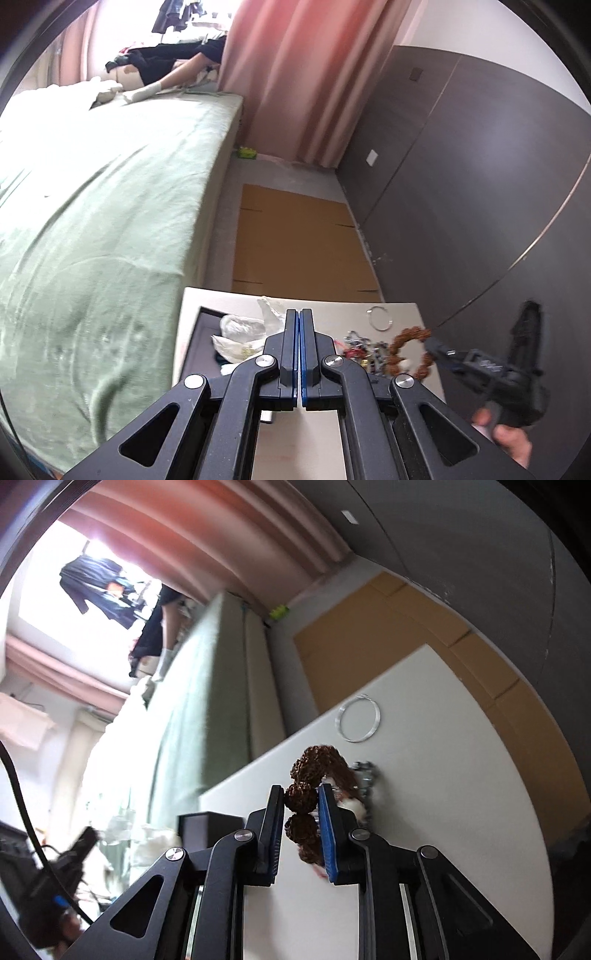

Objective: Organize jewelry
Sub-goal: 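Place the white cloth in the box with the left gripper while the right gripper grasps the brown bead bracelet, then lower the brown bead bracelet into the box and open the right gripper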

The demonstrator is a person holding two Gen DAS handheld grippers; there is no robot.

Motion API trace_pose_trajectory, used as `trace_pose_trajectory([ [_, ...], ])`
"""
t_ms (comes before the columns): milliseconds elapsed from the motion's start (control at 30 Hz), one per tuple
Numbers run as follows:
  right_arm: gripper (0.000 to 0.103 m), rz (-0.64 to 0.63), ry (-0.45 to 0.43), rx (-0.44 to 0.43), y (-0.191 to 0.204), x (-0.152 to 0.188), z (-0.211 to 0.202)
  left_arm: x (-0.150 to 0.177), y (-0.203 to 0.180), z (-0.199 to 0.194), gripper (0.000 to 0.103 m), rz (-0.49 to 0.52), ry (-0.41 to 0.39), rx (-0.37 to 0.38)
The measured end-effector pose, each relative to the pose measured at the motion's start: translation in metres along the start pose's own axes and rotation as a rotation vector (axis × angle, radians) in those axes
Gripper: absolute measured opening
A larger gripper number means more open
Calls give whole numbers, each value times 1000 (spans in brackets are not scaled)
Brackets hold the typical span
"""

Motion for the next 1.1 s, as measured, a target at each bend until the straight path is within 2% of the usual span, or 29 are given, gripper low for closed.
trace_pose_trajectory([
  [100, 20, -20, -15, -76, 17, 2, -6, 3, 12, 7, 0, -11, 4, -20],
  [233, 20, -53, -36, -119, 32, 6, -11, 8, 29, 20, 0, -34, 13, -34],
  [567, 20, -83, -32, -114, 47, 12, -4, 17, 41, 59, 0, -51, 48, -18],
  [633, 20, -88, -26, -113, 50, 12, -1, 20, 42, 66, 0, -57, 54, 5],
  [767, 20, -104, -21, -131, 56, 14, 3, 29, 44, 80, 1, -100, 99, 116],
  [800, 20, -109, -21, -138, 58, 15, 4, 31, 47, 84, 3, -120, 108, 132],
  [867, 20, -132, -26, -164, 66, 17, 5, 36, 56, 88, 22, -155, 130, 142],
  [900, 20, -146, -30, -176, 70, 19, 5, 37, 62, 88, 44, -177, 142, 141],
  [933, 20, -155, -33, -186, 72, 21, 4, 36, 66, 86, 56, -189, 133, 143],
  [1100, 20, -200, -40, -240, 95, 31, 8, 27, 90, 50, 60, -259, 12, 172],
])
Point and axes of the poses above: each gripper's, at about its wrist camera, not at the fingertips, and z roughly the way its jaws point, y to its left, x to its underside, the point moved 7 cm from there along z, roughly the way its jaws point, and after that the axes turned 7 degrees about y, right-handed, at the moved point
